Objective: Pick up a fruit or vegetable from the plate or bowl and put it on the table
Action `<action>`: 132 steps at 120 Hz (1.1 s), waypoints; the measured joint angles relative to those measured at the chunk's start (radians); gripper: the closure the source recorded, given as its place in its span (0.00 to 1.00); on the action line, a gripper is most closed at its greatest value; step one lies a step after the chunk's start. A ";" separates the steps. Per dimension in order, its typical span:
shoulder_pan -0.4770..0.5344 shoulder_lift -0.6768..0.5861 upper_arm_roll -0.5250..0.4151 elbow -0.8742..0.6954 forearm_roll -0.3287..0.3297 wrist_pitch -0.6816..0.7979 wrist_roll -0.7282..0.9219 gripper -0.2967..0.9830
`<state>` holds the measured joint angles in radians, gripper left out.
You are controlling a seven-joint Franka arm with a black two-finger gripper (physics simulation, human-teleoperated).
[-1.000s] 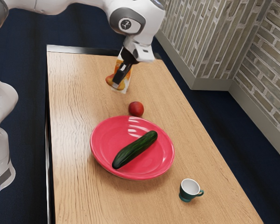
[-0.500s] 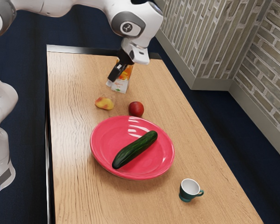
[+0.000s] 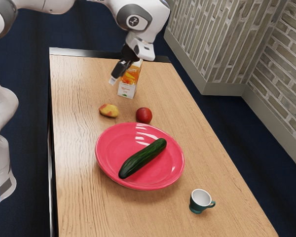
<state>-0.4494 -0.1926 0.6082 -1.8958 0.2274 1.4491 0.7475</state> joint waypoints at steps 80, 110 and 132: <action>-0.132 0.063 -0.411 0.093 -0.085 -0.053 0.091 0.23; -0.159 0.057 -0.400 0.098 -0.083 -0.106 0.417 0.23; -0.258 0.074 -0.415 0.101 -0.109 -0.135 0.647 0.23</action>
<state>-0.7077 -0.1183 0.1928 -1.7943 0.1180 1.3144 1.3947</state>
